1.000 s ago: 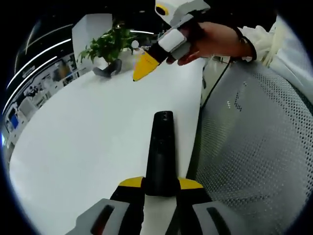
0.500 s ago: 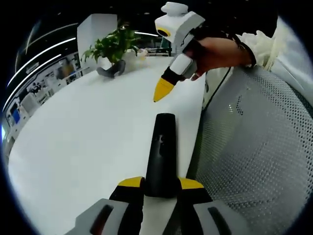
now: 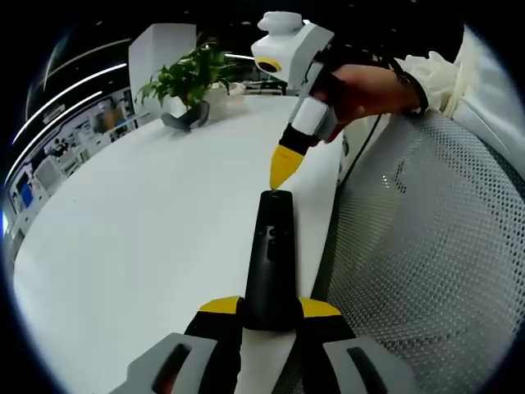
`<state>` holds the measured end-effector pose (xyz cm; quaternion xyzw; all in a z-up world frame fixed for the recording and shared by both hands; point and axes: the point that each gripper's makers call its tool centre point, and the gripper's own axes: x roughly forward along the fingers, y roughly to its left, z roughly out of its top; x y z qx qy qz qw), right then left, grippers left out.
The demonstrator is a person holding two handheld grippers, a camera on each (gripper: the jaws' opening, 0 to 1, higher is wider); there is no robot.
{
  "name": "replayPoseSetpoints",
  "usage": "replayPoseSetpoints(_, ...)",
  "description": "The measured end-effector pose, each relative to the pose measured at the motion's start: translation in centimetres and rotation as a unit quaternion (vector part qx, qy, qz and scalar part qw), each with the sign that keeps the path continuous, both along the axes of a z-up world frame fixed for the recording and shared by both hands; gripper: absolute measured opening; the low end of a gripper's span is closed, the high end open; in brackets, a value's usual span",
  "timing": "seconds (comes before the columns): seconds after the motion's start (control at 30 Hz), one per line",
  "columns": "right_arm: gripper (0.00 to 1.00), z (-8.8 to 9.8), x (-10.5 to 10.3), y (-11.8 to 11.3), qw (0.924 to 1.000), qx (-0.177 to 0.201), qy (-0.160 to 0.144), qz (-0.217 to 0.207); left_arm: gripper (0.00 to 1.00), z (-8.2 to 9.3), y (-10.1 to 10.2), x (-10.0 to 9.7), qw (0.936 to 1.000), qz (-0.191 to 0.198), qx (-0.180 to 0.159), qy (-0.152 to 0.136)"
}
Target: Press the specified remote control buttons in sequence, fully releasing each button before pressing the next.
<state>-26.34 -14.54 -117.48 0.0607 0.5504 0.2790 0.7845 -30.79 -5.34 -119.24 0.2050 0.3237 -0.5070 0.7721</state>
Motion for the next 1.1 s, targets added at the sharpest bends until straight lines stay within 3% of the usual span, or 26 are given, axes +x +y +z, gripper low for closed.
replayPoseSetpoints(0.3,0.0,-1.1,-0.1,-0.2,0.9994,-0.03,0.003,0.015,0.24,0.0,0.0,0.0,1.0,-0.001,-0.001,-0.001)
replayPoseSetpoints(0.6,0.0,-0.9,-0.1,-0.2,0.9997,-0.004,0.02,-0.014,0.24,0.0,0.0,0.0,1.0,0.002,-0.001,0.001)
replayPoseSetpoints(0.87,0.0,-1.0,0.1,-0.2,0.9996,-0.004,0.013,-0.023,0.24,-0.1,0.0,0.1,1.0,0.001,-0.003,0.0)
replayPoseSetpoints(1.1,0.0,-0.9,0.1,-0.4,0.9983,0.025,0.033,-0.042,0.24,0.0,0.0,0.0,1.0,0.002,-0.004,-0.001)
